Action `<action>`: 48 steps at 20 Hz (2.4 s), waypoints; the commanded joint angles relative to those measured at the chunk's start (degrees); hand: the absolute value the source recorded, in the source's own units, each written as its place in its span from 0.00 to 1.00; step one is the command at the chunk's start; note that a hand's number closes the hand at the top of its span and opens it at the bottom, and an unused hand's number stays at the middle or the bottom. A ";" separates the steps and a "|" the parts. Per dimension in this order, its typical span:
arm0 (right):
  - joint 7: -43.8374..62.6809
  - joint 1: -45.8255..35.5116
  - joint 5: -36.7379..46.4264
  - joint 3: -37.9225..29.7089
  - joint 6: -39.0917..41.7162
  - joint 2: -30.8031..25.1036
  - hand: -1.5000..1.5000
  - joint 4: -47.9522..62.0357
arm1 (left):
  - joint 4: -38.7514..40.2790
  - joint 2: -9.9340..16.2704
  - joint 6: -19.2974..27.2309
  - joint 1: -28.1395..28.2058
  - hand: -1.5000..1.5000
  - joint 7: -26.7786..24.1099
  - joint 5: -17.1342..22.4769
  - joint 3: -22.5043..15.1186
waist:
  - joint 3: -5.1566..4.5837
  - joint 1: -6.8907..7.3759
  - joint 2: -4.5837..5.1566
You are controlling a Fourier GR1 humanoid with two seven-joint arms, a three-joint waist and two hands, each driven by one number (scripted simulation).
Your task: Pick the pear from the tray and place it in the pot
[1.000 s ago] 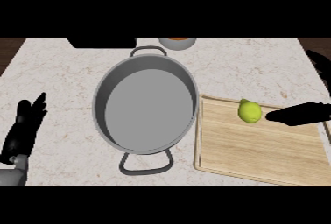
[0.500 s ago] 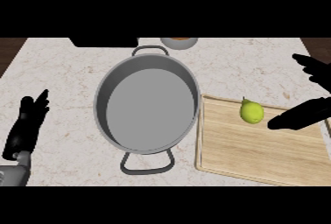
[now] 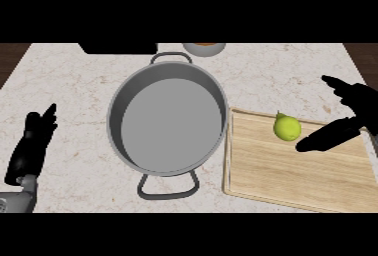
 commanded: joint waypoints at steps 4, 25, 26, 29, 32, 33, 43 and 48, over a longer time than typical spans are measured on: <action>5.69 -1.15 5.21 1.48 1.47 6.46 0.00 4.86 | 2.84 -1.63 -0.96 -1.14 0.50 -1.95 -0.82 0.87 | 0.01 -0.09 0.06; -2.06 1.69 14.79 -5.29 8.89 16.87 0.00 17.41 | -0.90 -2.86 -4.46 -0.03 0.50 -0.31 -3.32 4.59 | 0.04 -0.16 0.04; 0.94 1.02 14.58 -5.63 9.08 17.13 0.00 14.57 | 4.70 -5.41 -2.23 -2.38 0.50 -2.47 -5.76 3.03 | 0.02 -0.48 0.05; -0.08 0.19 17.00 -6.56 8.74 21.29 0.00 17.71 | 1.20 -3.21 -5.83 -1.64 0.50 0.73 -3.46 5.57 | 0.04 -0.21 0.02; -2.60 -0.15 18.01 -9.53 10.86 20.92 0.00 20.35 | 1.83 -5.26 -4.01 -0.75 0.50 -1.52 -5.71 5.06 | 0.03 -0.20 0.03; -2.62 0.33 19.46 -8.75 9.90 22.88 0.00 20.23 | 0.66 -3.24 -5.77 -2.50 0.50 1.21 -4.84 6.63 | 0.04 -0.18 0.02; -13.48 1.85 24.82 -14.30 11.16 26.10 1.00 27.06 | 2.33 -5.59 -6.44 -2.54 0.50 -0.39 -6.22 8.23 | 0.05 -0.17 0.04; -18.58 1.65 31.20 -12.50 9.46 23.80 1.00 27.58 | 0.28 -5.47 -7.64 -2.63 0.50 1.19 -5.57 8.24 | 0.05 -0.09 0.05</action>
